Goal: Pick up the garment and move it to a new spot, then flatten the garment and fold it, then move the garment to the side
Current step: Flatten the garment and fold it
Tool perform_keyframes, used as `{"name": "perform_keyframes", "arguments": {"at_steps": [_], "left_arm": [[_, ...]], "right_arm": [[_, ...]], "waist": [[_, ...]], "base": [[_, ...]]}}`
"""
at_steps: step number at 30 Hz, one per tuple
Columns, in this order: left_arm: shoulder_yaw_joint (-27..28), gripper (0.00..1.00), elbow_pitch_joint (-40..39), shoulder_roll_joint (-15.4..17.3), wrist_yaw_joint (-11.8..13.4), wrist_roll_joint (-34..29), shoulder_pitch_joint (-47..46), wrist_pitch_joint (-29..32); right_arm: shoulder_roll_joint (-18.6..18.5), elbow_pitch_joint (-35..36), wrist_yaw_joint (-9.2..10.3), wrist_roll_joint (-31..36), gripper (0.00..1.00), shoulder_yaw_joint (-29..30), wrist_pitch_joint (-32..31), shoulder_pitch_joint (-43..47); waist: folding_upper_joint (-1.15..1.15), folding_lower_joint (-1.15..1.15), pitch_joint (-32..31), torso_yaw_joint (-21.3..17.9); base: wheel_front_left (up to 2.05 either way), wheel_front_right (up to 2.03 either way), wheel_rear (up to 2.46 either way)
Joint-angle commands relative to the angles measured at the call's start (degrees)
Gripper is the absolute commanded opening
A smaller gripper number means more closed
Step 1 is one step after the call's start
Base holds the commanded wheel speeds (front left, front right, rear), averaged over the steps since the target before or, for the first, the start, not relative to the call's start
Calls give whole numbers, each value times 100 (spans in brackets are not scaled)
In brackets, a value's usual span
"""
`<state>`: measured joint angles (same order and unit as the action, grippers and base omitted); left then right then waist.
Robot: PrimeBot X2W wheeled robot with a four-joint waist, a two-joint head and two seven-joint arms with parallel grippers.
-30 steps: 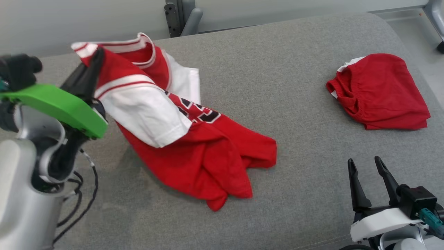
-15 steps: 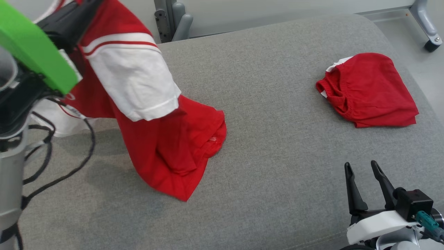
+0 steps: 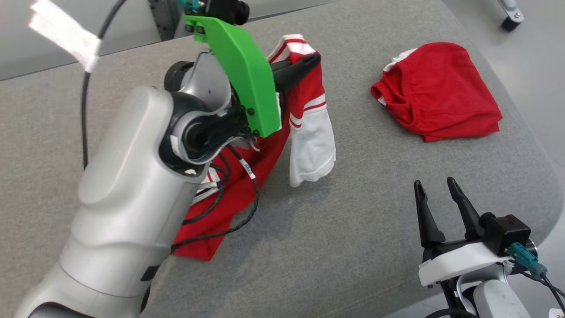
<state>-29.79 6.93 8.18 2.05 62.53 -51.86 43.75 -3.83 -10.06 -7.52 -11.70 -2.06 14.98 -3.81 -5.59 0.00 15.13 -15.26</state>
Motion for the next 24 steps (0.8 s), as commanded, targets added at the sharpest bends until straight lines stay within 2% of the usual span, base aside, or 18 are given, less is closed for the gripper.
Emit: {"name": "perform_keyframes", "arguments": {"at_steps": [1, 5, 9, 12, 14, 15, 16, 17, 24], "left_arm": [[-93, 0, 221, -95, -77, -128, -122, -107], [-277, 0, 983, -333, -193, -348, -208, -584], [-564, 0, 1725, -480, -387, -536, -160, -1371], [-1000, 0, 2134, -518, -549, -535, -33, -1901], [-1397, 0, 2235, -528, -567, -476, -38, -2297], [-1567, 9, 2293, -513, -523, -487, -59, -2502], [-1752, 49, 2366, -512, -493, -528, -97, -2698], [-1890, 100, 2418, -512, -462, -523, -135, -2885], [-2673, 100, 2363, -522, -207, -480, -312, -4000]], "right_arm": [[39, -28, 7, -60, 100, -30, 8, -85], [74, -76, 7, -155, 100, -108, 8, -199], [101, -137, 7, -284, 100, -166, 8, -242], [97, -162, 7, -427, 100, -232, 8, -277], [95, -160, 7, -478, 100, -250, 8, -291], [95, -164, 7, -492, 100, -247, 8, -312], [96, -166, 7, -508, 100, -236, 8, -344], [98, -163, 7, -515, 100, -228, 8, -371], [95, -142, 7, -394, 100, 18, 8, -256]], "waist": [[0, 0, 325, -425], [0, 0, 603, -795], [0, 0, 855, -1009], [0, 0, 974, -1092], [0, 0, 1031, -1109], [0, 0, 1050, -1106], [0, 0, 1065, -1094], [0, 0, 1077, -1074], [0, 0, 956, -702]], "base": [[0, 0, 0], [0, 0, 0], [0, 0, 0], [0, 0, 0], [0, 0, 0], [0, 0, 0], [0, 0, 0], [0, 0, 0], [0, 0, 0]]}}
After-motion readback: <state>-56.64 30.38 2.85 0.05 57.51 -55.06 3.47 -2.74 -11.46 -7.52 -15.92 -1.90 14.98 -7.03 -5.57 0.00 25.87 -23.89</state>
